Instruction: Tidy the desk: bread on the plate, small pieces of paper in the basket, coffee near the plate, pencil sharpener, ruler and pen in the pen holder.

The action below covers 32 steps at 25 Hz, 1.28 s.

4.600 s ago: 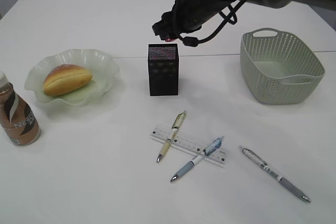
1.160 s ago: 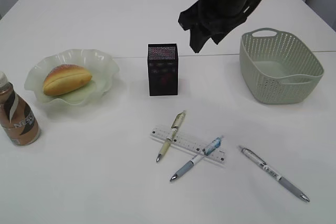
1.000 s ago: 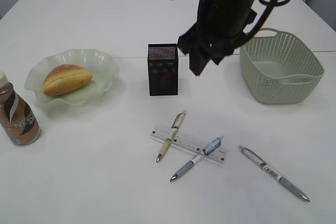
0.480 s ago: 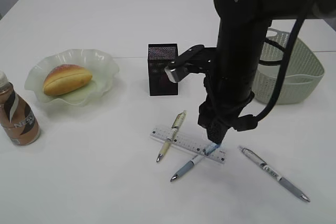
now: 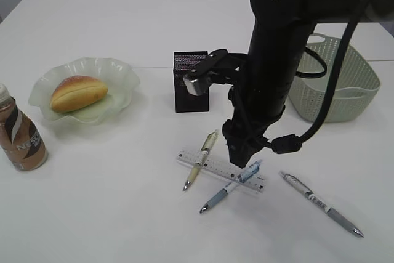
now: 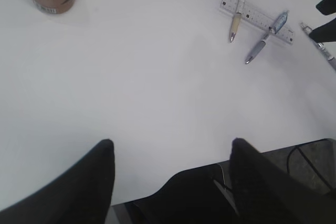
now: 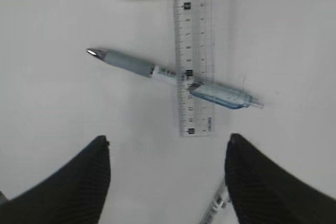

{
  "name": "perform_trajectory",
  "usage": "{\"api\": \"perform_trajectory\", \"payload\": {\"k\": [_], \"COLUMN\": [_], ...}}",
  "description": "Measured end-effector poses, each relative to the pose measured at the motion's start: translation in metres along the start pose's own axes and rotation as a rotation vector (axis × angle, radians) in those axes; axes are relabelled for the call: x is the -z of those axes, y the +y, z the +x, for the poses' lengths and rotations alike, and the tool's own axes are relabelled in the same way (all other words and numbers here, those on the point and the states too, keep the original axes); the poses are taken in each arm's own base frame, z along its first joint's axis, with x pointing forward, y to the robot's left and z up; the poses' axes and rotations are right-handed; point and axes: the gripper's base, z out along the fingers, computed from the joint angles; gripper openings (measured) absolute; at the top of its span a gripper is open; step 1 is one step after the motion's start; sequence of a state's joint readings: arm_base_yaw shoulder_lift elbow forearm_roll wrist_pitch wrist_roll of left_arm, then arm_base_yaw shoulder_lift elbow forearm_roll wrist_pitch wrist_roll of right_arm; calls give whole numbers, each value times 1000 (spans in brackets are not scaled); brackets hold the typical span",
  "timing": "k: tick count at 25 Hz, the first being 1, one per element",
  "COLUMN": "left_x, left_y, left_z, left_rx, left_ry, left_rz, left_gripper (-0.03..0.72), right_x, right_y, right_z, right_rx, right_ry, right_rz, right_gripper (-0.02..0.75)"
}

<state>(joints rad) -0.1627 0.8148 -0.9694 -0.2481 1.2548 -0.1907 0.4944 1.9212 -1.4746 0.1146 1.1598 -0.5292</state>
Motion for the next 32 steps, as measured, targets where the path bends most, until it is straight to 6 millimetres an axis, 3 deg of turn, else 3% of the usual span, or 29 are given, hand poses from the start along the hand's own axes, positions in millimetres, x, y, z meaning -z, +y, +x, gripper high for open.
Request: {"api": "perform_trajectory", "payload": {"k": [3, 6, 18, 26, 32], "left_x": [0, 0, 1, 1, 1], "left_y": [2, 6, 10, 10, 10], "left_z": [0, -1, -2, -2, -2], "left_rx": [-26, -43, -64, -64, -64], "left_ry": [-4, -11, -20, -20, -20], "left_rz": [-23, -62, -113, -113, -113], "left_gripper": [497, 497, 497, 497, 497], "right_x": [0, -1, -7, -48, -46], "right_y": [-5, -8, -10, -18, -20], "right_z": [0, 0, -13, -18, -24], "right_rx": [41, 54, 155, 161, 158], "right_ry": [8, 7, -110, -46, -87], "right_rz": [63, 89, 98, 68, 88], "right_gripper": [578, 602, 598, 593, 594]}}
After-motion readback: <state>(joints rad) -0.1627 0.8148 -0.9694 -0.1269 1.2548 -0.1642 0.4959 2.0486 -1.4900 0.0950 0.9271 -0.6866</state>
